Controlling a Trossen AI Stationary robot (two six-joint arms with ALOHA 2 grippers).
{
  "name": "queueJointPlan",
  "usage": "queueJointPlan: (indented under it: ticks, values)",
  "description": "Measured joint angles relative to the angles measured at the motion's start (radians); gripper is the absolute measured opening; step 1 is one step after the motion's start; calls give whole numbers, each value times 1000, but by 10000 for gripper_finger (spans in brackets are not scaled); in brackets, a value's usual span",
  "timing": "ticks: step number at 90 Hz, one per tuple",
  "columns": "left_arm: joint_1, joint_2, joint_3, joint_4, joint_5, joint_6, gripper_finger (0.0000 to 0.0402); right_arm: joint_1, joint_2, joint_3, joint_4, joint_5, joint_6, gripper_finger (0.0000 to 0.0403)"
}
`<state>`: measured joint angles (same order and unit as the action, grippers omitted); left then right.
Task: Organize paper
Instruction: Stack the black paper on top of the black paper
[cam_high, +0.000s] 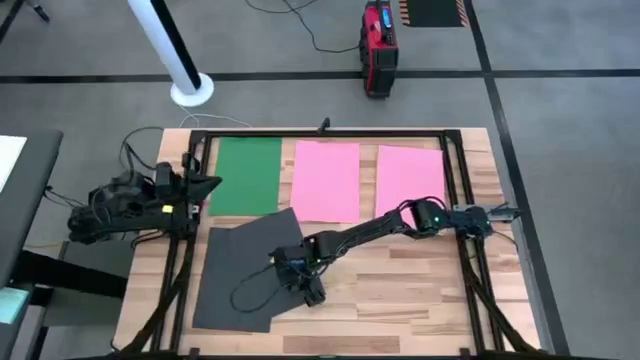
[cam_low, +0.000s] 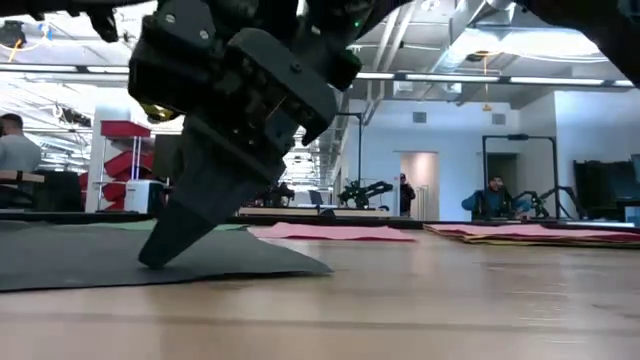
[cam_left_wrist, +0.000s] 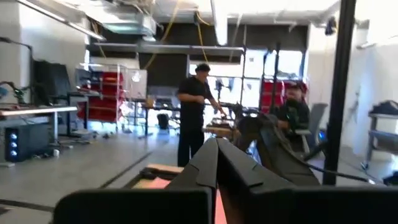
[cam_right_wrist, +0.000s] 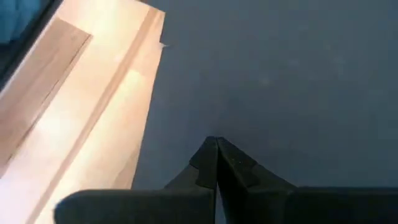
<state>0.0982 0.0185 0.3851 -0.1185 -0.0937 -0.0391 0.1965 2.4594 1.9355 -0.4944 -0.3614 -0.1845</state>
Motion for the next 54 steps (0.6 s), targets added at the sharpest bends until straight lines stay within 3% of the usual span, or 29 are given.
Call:
queueJointPlan:
  ticks: [54]
  values:
    - [0, -17, 0, -20, 23, 6, 0, -90, -13, -45, 102, -29, -50, 0]
